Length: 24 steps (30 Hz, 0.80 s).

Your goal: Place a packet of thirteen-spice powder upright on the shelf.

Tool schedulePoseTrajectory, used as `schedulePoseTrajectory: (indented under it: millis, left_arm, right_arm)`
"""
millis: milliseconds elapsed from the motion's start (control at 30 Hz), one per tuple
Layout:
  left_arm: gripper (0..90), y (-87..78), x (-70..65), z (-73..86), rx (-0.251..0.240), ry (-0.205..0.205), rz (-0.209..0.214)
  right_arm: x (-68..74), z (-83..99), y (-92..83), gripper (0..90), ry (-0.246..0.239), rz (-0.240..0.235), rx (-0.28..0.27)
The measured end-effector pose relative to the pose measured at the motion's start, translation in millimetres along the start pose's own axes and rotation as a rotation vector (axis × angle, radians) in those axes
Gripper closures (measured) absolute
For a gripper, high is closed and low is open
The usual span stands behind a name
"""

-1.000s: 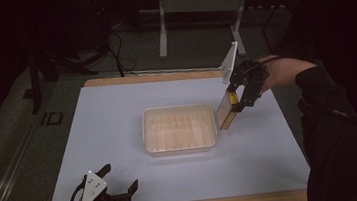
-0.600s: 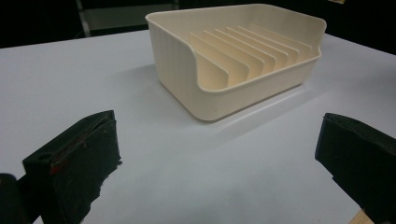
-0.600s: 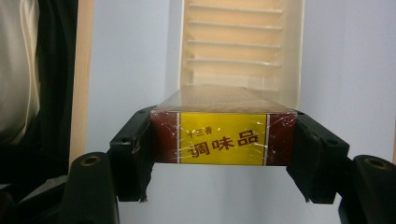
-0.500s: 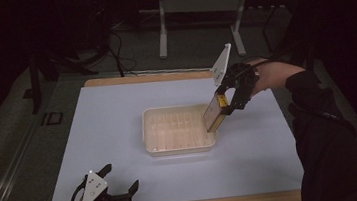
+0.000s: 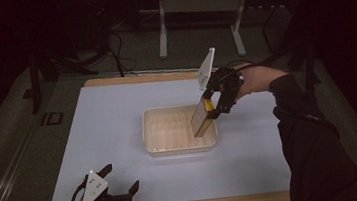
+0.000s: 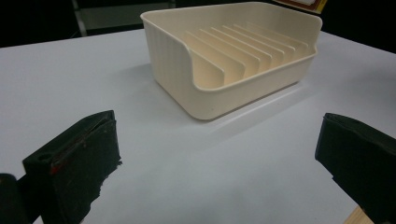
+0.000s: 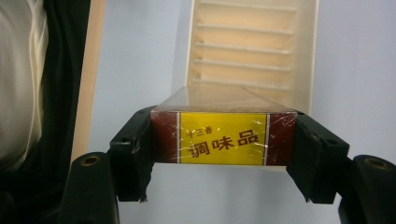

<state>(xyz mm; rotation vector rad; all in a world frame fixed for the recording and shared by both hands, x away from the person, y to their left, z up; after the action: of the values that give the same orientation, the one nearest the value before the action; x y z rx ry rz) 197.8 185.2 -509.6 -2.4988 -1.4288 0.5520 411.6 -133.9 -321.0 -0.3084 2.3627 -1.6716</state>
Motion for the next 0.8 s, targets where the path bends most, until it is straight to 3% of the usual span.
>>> schedulePoseTrajectory:
  millis: [300, 800]
  left_arm:
    - [0.0, 0.1, 0.0, 0.1, 0.0, 0.0, 0.001]
    - [0.0, -0.8, 0.1, 0.1, -0.001, 0.001, 0.006]
  right_arm:
    - [-5.2, -13.4, 10.3, 31.9, -0.027, 0.007, -0.044]
    - [-21.0, -35.2, 30.1, 31.9, -0.019, 0.036, -0.12]
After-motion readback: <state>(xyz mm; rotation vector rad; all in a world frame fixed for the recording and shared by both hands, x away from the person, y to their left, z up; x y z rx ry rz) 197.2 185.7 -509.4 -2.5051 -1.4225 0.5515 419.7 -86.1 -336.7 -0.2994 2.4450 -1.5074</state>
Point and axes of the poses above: each handheld gripper's, and its own axes: y roughly forward along the jaws, z roughly out of its underside, x roughly to its left, the point moved 2 cm from there along y, roughly forward along the jaws, and after that the axes turned 10 degrees about -y, right-handed, at the moved point
